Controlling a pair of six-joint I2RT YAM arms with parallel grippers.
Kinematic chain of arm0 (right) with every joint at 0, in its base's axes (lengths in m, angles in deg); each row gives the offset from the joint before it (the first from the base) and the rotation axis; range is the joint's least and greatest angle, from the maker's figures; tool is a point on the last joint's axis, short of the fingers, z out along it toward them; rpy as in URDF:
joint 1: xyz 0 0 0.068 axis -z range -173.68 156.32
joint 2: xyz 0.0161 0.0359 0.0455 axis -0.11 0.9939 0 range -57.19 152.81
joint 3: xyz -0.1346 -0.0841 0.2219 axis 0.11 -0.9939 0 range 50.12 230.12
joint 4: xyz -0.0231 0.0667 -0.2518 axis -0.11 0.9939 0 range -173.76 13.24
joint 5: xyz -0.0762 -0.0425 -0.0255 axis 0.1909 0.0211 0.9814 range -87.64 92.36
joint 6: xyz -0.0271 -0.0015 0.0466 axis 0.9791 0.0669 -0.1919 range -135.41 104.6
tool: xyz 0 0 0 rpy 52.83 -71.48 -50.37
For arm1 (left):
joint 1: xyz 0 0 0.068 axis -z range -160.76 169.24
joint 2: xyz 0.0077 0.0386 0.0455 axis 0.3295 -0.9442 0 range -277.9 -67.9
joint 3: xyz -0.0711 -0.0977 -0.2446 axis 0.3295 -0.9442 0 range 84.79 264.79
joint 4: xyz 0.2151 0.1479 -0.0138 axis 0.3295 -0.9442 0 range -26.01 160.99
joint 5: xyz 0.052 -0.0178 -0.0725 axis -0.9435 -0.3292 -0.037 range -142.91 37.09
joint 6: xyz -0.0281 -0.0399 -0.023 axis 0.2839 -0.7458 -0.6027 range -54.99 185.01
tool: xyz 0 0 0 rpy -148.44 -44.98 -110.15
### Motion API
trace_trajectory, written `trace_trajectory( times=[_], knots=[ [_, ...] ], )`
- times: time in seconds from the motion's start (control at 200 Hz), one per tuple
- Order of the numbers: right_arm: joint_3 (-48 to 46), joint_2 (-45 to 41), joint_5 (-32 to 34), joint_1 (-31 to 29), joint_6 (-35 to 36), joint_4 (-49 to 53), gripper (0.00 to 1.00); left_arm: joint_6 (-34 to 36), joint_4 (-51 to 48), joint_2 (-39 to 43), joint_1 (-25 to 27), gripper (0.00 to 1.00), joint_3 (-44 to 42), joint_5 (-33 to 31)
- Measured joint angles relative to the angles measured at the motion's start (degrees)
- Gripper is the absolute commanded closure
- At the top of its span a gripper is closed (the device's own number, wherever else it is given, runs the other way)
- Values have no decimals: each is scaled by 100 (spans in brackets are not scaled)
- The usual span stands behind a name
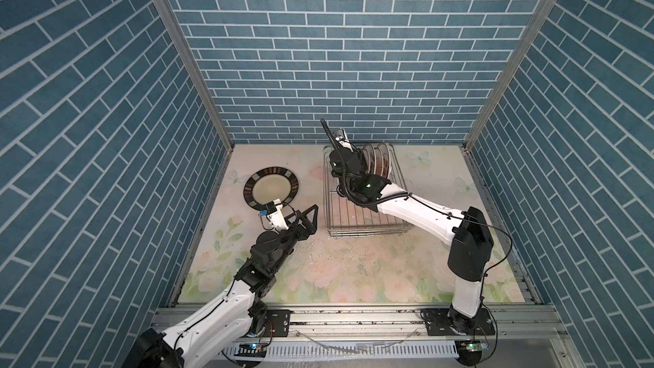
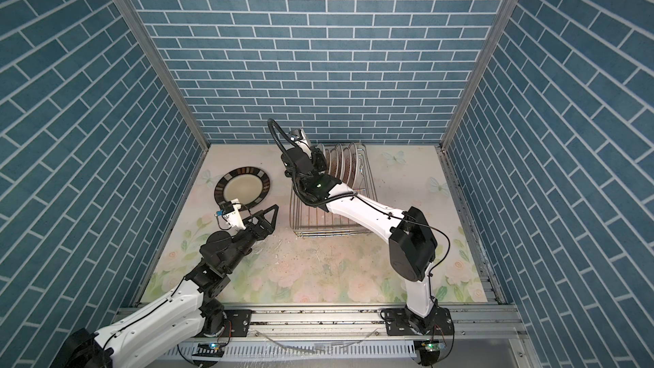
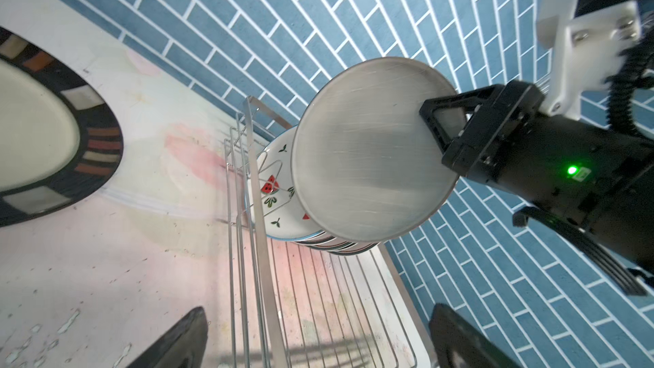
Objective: Unload the plates from the dish rack
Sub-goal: 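Lift the glass plate up out of the rack with the right gripper, then bring the glass plate toward the left gripper while the left gripper approaches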
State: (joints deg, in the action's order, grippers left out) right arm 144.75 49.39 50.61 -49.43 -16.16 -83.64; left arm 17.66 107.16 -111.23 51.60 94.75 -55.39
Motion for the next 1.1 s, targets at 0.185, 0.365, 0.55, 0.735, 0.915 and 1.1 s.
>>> trace_trajectory(
  times=[0.185,0.365,0.55,0.735,0.915,1.1],
  knots=[
    [-916,-940,-717,24,-376,-225,100,52,48,275,0,0,-26,92],
    [-1904,-2079,-1895,299,-1121,-284,100,177,505,149,50,0,-138,308],
    [-3051,-3145,-3250,1060,-2111,-577,100,212,817,-225,212,0,-129,557],
    [-4352,-4081,-4050,1637,-2935,-848,100,293,1084,-651,319,0,-31,973],
    [-5698,-4933,-4765,1956,-3646,-1388,100,372,1259,-850,470,0,111,1331],
    [-6542,-5366,-5386,2240,-4218,-2087,100,691,1025,-881,1091,0,516,1362]
  ],
)
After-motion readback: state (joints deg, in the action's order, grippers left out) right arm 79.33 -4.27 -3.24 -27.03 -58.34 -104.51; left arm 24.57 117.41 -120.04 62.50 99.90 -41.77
